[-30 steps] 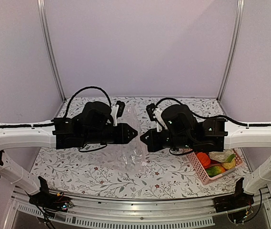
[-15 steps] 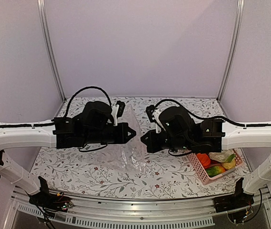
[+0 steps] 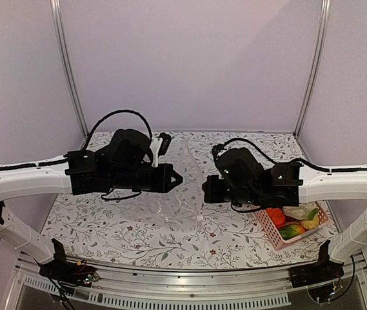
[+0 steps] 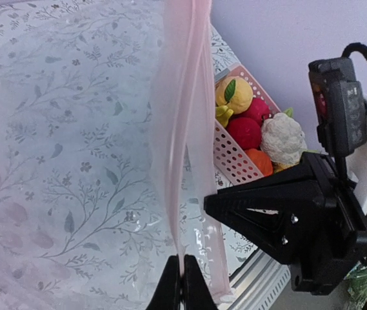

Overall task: Place the food in the zip-top bag and seal the zipper
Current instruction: Open the zipper food storage bag at the center of the board, then pick up the fake fruit from the bin.

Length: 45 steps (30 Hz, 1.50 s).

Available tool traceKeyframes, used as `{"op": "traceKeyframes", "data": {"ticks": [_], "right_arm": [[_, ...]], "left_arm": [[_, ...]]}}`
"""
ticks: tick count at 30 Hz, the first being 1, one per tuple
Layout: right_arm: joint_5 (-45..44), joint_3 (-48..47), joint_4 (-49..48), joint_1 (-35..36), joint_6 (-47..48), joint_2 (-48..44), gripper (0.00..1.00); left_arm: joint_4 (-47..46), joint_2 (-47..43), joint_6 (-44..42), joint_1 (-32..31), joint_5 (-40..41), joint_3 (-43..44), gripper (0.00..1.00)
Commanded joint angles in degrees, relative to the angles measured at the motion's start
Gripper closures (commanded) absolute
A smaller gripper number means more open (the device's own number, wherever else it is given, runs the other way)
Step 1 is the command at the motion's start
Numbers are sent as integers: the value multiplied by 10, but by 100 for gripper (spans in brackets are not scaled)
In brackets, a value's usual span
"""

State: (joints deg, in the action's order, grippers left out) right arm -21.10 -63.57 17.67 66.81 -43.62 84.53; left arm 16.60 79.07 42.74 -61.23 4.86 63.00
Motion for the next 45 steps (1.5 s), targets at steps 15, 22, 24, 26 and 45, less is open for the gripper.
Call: {"op": "traceKeyframes", "data": {"ticks": [15, 22, 24, 26, 45], "right_arm": [[-5, 53, -21, -23, -63, -4, 91], [23, 95, -49, -23, -7, -93, 41], [15, 110, -40, -22, 4, -134, 33], [2, 117, -17, -23, 17, -169, 27], [11, 131, 190, -288, 56, -251, 1]], "left_arm": [[67, -8, -52, 26, -90, 33, 100], [116, 22, -104, 76, -162, 79, 100], [133, 35, -125, 94, -193, 95, 100], [147, 47, -150, 113, -217, 108, 100], [123, 72, -307, 196, -301, 88, 100]]}}
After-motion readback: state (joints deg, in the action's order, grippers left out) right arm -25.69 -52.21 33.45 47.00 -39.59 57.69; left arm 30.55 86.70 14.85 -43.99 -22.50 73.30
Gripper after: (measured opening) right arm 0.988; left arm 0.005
